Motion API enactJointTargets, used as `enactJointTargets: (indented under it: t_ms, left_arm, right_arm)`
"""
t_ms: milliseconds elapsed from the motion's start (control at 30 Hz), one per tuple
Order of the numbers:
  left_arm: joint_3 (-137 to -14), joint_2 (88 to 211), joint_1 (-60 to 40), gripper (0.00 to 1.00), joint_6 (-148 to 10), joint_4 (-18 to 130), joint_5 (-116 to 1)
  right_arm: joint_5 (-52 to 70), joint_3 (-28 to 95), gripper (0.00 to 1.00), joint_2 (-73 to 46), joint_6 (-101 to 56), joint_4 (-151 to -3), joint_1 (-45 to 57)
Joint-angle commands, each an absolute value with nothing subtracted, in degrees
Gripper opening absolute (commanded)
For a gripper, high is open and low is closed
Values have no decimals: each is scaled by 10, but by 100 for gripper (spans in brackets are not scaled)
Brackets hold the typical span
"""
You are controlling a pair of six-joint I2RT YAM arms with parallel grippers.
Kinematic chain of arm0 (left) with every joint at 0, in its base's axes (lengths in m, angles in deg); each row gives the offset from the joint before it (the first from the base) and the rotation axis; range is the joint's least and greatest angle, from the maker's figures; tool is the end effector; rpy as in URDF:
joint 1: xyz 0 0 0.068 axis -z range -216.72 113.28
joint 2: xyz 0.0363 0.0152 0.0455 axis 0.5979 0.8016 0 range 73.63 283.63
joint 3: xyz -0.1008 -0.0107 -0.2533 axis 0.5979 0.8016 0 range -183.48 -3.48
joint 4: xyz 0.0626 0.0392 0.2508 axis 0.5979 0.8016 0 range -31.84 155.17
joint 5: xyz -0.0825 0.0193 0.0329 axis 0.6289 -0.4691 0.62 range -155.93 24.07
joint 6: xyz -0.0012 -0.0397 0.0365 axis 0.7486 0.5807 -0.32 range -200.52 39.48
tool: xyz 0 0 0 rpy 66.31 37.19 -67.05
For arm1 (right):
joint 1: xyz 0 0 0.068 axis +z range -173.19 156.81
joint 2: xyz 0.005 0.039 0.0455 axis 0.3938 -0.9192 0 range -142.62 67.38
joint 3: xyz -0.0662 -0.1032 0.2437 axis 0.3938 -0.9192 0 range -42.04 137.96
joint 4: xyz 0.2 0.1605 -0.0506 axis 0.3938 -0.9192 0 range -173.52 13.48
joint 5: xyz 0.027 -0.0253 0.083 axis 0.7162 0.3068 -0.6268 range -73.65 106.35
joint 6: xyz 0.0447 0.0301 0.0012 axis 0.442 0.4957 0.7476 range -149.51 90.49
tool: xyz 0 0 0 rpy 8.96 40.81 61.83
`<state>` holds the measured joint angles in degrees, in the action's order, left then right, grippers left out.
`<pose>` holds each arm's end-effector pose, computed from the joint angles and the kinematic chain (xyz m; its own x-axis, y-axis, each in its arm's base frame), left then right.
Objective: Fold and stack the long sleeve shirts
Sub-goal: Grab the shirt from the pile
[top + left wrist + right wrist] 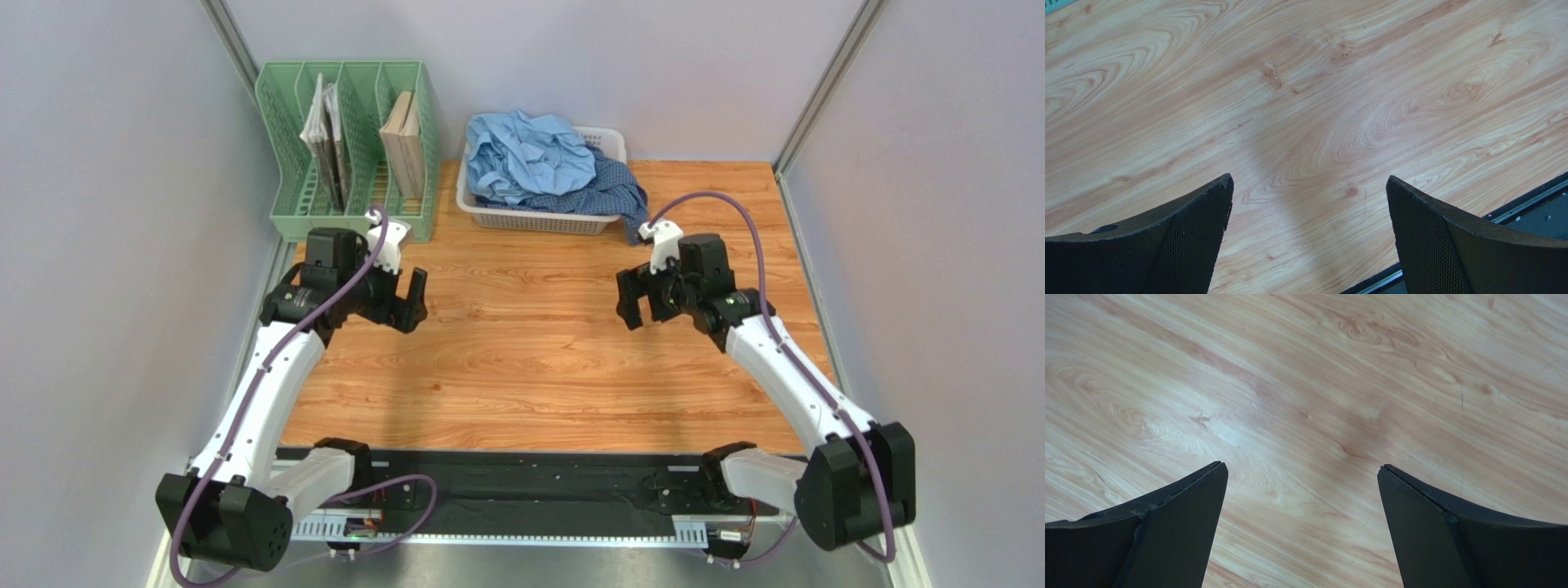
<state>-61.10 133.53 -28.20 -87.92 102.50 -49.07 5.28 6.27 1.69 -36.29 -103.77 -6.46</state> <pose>0.2052 -0.0412 0.3136 -0.6691 0.2248 -0.7084 0.4285 0.8955 -0.1205 0.2283 0.0758 0.2617 -0.6192 -0.3072 -0.7227 -0.4899 0.8703 0.0499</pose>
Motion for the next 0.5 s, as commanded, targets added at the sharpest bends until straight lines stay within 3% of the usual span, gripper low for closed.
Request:
enactJointTargets:
  t_ms: [0, 233, 467]
  left_arm:
    - [-631, 1315, -285, 99, -881, 1018, -479]
    - [-673, 1314, -285, 99, -853, 1026, -492]
    - [-687, 1298, -290, 99, -818, 993, -480]
  right_arm:
    - [45, 146, 100, -44, -376, -1033, -59]
    - [52, 224, 100, -114, -376, -1013, -46]
    - [139, 414, 100, -268, -373, -990, 3]
